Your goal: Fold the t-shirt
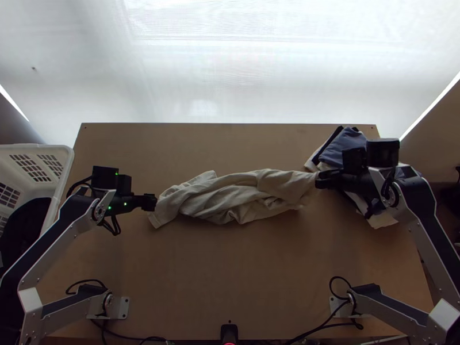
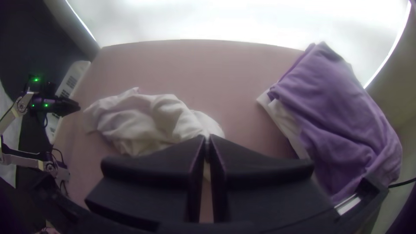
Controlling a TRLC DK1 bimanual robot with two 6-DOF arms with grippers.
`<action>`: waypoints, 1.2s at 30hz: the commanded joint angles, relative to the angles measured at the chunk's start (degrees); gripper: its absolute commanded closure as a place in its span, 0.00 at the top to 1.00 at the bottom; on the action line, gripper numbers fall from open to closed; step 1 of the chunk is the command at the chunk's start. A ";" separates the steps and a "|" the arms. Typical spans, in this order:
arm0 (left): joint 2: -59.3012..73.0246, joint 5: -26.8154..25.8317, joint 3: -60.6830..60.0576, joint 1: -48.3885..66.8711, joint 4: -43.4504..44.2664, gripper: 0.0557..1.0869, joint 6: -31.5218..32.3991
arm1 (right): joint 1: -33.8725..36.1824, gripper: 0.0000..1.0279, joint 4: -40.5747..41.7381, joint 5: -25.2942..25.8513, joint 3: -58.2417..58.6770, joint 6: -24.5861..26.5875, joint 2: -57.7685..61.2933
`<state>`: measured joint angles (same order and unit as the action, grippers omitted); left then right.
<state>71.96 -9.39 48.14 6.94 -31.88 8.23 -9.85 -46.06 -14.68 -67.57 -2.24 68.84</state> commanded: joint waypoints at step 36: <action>-15.54 -13.90 -0.42 9.32 -21.38 0.04 -14.82 | 1.15 0.03 -4.83 -1.06 -2.74 1.36 0.68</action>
<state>63.96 -17.91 46.65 13.17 -40.12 -1.04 -8.51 -50.92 -15.86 -69.14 -0.82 67.99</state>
